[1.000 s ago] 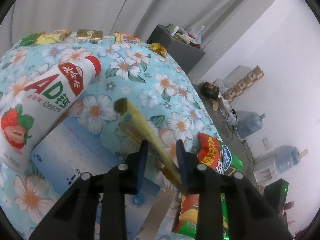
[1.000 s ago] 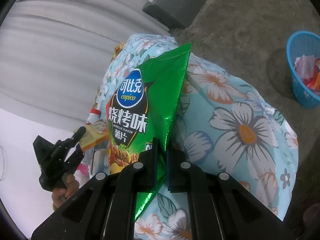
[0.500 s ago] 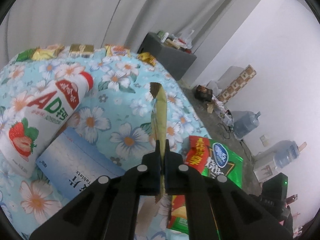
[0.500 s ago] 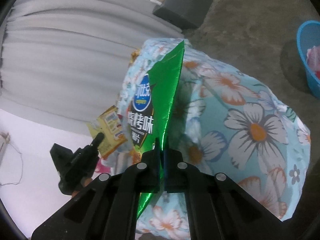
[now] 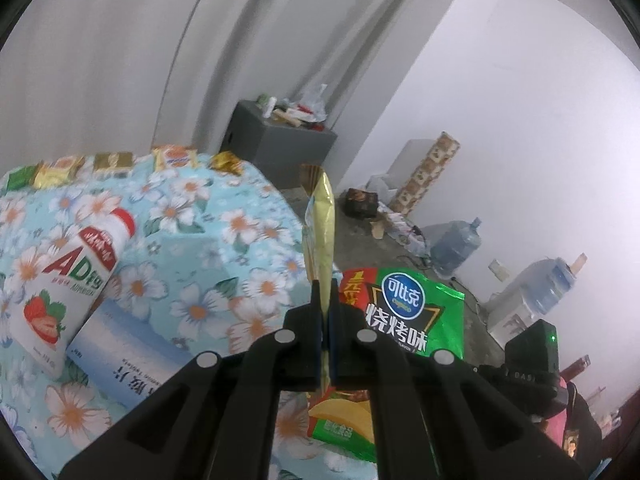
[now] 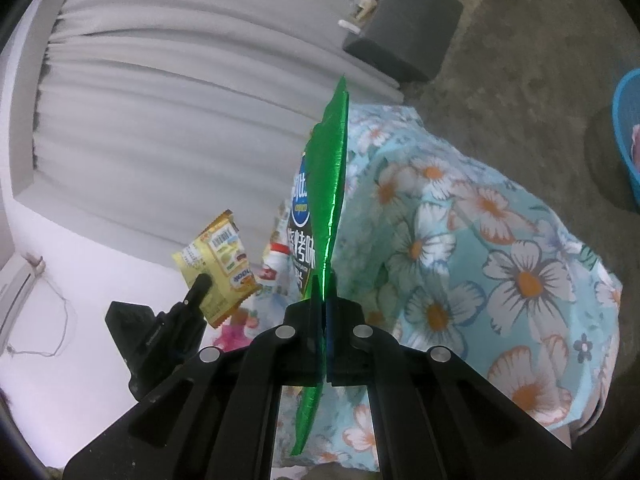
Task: Collect trash
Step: 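Close left tool on the yellow snack stick and lift it, then carry stick and chip bag over the blue wastebasket and open both tools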
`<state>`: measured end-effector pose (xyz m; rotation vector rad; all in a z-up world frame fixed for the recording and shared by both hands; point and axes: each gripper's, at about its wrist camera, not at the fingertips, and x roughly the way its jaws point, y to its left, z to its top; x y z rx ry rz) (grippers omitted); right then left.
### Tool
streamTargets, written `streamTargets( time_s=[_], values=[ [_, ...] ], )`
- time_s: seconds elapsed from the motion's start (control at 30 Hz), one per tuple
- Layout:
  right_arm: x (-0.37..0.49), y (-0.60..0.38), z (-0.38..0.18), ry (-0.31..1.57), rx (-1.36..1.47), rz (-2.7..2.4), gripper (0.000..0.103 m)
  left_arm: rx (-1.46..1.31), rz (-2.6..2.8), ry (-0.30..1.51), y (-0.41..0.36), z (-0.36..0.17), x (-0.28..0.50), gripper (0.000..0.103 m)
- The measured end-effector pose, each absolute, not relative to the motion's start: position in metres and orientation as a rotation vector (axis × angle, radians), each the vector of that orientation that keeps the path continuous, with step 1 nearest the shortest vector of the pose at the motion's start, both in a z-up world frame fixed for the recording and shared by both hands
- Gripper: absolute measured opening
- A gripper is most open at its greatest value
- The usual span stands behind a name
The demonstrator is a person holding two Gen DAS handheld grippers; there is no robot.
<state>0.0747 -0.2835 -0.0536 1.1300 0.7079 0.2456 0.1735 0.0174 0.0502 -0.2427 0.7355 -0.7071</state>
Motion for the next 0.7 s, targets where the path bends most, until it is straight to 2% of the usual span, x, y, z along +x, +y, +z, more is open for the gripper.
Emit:
streamTargets(
  time_s=[0.4, 0.7],
  values=[
    [0.047, -0.312, -0.038, 0.586, 1.149, 0.24, 0.0, -0.147, -0.799, 0.668, -0.023, 0.077, 0.144, 0.002],
    [0.027, -0.34, -0.036, 0.496, 1.188, 0.223, 0.0, -0.03, -0.881, 0.647, -0.085, 0.086, 0.129, 0.002]
  ],
)
